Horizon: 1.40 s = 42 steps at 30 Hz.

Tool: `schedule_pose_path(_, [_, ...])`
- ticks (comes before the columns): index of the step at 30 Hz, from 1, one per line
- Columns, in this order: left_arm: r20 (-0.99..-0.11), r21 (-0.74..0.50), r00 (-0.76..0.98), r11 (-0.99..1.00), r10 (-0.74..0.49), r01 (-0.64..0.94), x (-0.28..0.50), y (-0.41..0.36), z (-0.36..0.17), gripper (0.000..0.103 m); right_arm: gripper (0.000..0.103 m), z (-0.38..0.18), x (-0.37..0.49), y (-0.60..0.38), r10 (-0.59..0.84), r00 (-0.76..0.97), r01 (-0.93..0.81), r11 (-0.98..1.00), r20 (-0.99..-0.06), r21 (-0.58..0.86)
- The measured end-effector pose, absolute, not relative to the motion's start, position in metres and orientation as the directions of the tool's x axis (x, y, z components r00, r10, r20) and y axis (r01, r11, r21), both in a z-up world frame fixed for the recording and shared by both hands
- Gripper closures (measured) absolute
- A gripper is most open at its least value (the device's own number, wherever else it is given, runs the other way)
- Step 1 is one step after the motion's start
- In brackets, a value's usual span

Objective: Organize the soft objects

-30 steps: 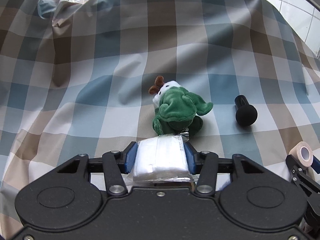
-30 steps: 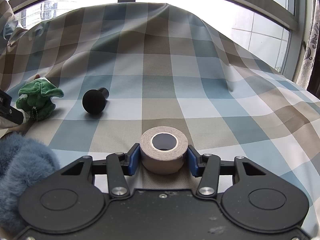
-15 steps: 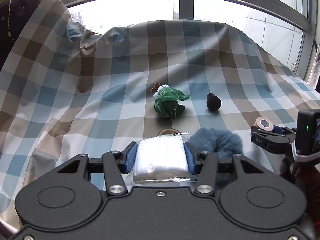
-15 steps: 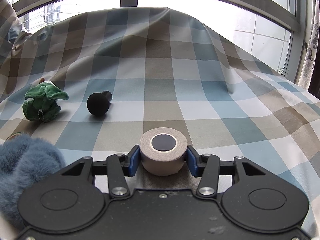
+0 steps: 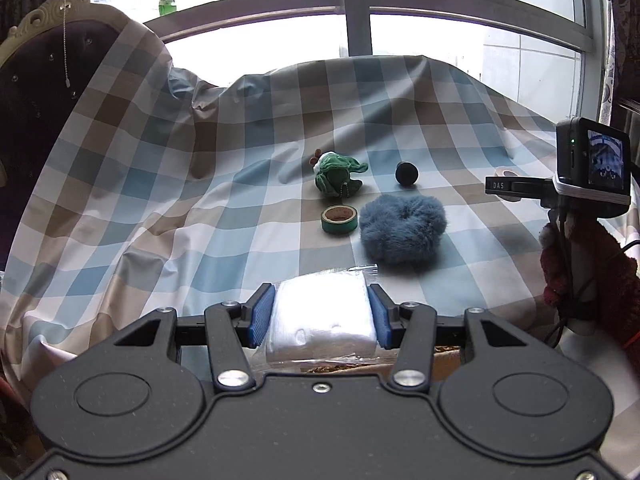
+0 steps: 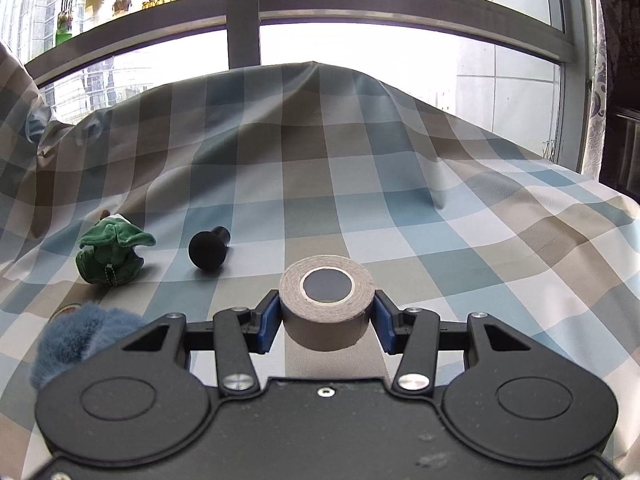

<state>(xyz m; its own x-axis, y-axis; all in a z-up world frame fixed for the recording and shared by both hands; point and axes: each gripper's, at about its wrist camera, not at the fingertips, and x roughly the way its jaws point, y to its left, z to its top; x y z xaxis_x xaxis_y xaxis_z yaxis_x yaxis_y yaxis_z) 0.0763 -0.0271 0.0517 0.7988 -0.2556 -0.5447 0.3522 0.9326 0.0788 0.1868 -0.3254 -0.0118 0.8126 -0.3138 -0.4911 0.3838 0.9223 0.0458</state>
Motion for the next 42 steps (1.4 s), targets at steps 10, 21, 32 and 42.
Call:
schedule_pose_path(10, [-0.526,0.037,0.796,0.927,-0.299,0.373,0.047,-0.016,0.050,0.054,0.056,0.021,0.090,-0.306,-0.309,0.866,0.369,0.926,-0.394,0.085])
schedule_pose_path(21, [-0.583,-0.059,0.757,0.945,-0.294,0.321,0.053,0.001,0.033,0.054,0.056,0.044,0.035,-0.288,-0.301,0.875,0.357,0.930,-0.379,0.085])
schedule_pose_path(32, [-0.617,-0.054,0.733,0.945,-0.286,0.322,0.058,0.001,0.019,0.054,0.056,0.019,0.055,-0.252,-0.347,0.891,0.368,0.930,-0.294,0.018])
schedule_pose_path(42, [-0.651,-0.032,0.696,0.928,-0.302,0.372,0.059,-0.009,0.014,0.054,0.056,0.029,0.084,-0.255,-0.325,0.876,0.369,0.928,-0.355,0.060])
